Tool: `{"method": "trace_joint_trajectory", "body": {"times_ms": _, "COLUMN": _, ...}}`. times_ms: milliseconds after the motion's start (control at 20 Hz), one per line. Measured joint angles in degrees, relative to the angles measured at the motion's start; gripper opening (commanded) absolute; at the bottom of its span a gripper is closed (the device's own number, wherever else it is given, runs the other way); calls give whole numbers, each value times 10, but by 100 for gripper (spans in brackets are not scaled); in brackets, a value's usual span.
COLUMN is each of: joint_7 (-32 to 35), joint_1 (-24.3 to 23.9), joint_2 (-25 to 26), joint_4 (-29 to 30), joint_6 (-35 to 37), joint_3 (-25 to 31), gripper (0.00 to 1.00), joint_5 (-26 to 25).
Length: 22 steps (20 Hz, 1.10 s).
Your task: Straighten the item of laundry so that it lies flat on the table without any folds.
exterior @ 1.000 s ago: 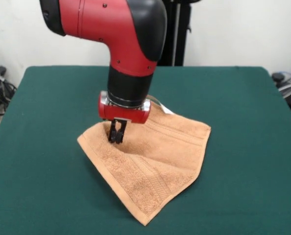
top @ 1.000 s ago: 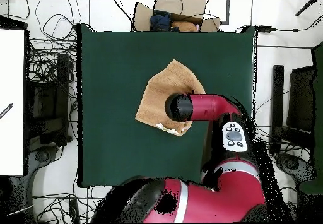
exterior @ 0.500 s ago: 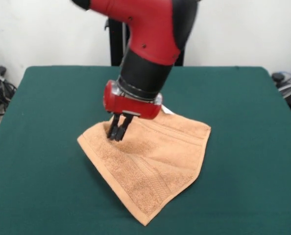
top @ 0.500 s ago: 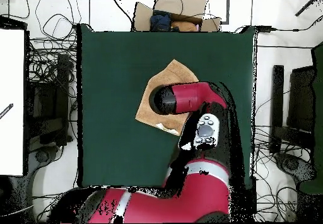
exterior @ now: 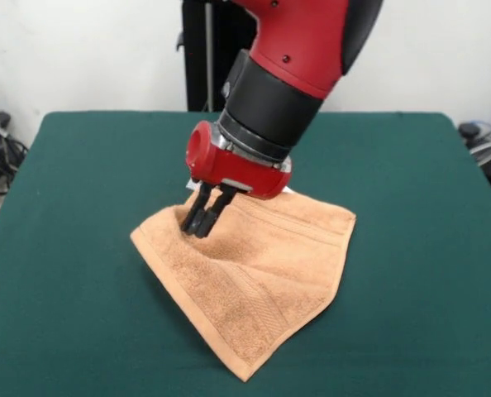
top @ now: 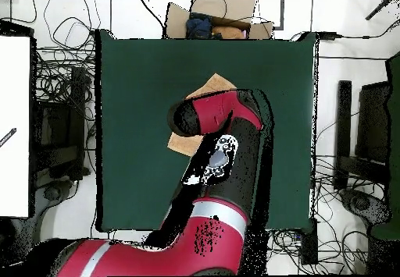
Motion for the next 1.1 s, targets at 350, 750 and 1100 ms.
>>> {"method": "trace_joint_trajectory", "body": {"times_ms": 350, "joint_7": 0, "joint_1": -22, "joint_2": 10, "joint_4": 13, "joint_6": 0, "joint_3": -2, "gripper": 0, "joint_5": 34}}
{"method": "trace_joint_trajectory", "body": {"times_ms": 750, "joint_7": 0, "joint_1": -25, "joint_2": 10, "joint_4": 45, "joint_6": 0, "joint_3": -19, "gripper": 0, "joint_5": 52}}
{"method": "trace_joint_trajectory", "body": {"times_ms": 1100, "joint_7": 0, "joint_1": 5, "joint_2": 12, "joint_4": 60, "joint_6": 0, "joint_3": -36, "gripper": 0, "joint_5": 57}}
